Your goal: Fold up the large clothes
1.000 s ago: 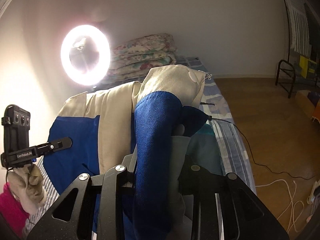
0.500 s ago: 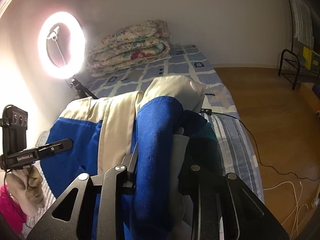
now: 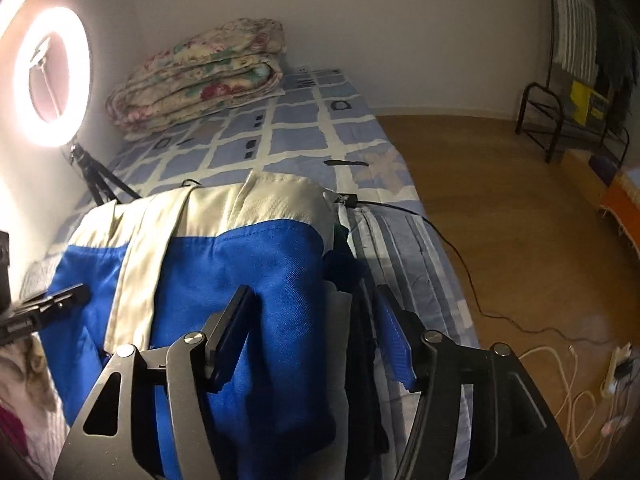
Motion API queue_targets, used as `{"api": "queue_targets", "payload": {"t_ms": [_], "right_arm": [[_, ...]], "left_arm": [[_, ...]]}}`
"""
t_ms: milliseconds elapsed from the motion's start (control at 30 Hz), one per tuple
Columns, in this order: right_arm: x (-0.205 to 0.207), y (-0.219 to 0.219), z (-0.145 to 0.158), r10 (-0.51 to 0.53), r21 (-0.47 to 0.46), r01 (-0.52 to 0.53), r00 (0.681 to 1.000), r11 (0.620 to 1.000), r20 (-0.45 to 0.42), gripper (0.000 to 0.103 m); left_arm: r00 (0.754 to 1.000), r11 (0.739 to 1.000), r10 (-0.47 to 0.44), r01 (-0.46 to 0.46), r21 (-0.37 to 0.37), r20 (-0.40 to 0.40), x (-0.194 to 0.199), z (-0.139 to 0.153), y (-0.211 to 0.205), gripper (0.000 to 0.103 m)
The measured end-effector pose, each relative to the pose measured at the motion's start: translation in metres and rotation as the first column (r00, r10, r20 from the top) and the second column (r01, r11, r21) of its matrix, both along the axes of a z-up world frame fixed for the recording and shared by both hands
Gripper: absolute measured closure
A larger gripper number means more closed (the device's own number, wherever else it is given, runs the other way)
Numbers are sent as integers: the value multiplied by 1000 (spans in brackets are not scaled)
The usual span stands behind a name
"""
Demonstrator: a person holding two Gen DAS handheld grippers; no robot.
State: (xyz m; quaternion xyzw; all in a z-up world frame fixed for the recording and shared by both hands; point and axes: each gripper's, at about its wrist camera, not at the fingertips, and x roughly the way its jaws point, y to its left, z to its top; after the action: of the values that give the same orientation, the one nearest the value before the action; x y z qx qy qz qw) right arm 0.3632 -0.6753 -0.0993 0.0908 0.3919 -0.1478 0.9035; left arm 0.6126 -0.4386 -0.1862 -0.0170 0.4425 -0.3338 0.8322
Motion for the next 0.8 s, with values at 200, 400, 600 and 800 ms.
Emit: {"api": "queue_targets", "payload": {"t_ms": [200,400,600,800], "right_arm": [[-12,0,10,-60,-16,60,998,998,15,44],[-34,-5,31,-156,-69,157,988,985,22,44],[-63,20,60,-120,-51,123,991,991,52,44],[-93,64,98,-79,-69,85,993,994,84,44]], "left_arm": [[999,999,33,-34,29,36,-12,17,18,29],[995,998,29,-33,44,93,-33,50,41,29],[992,1000,21,-24,18,126,-68,92,68,29],[986,1000,14,-13,-11,164,-119,143,105,29]]}}
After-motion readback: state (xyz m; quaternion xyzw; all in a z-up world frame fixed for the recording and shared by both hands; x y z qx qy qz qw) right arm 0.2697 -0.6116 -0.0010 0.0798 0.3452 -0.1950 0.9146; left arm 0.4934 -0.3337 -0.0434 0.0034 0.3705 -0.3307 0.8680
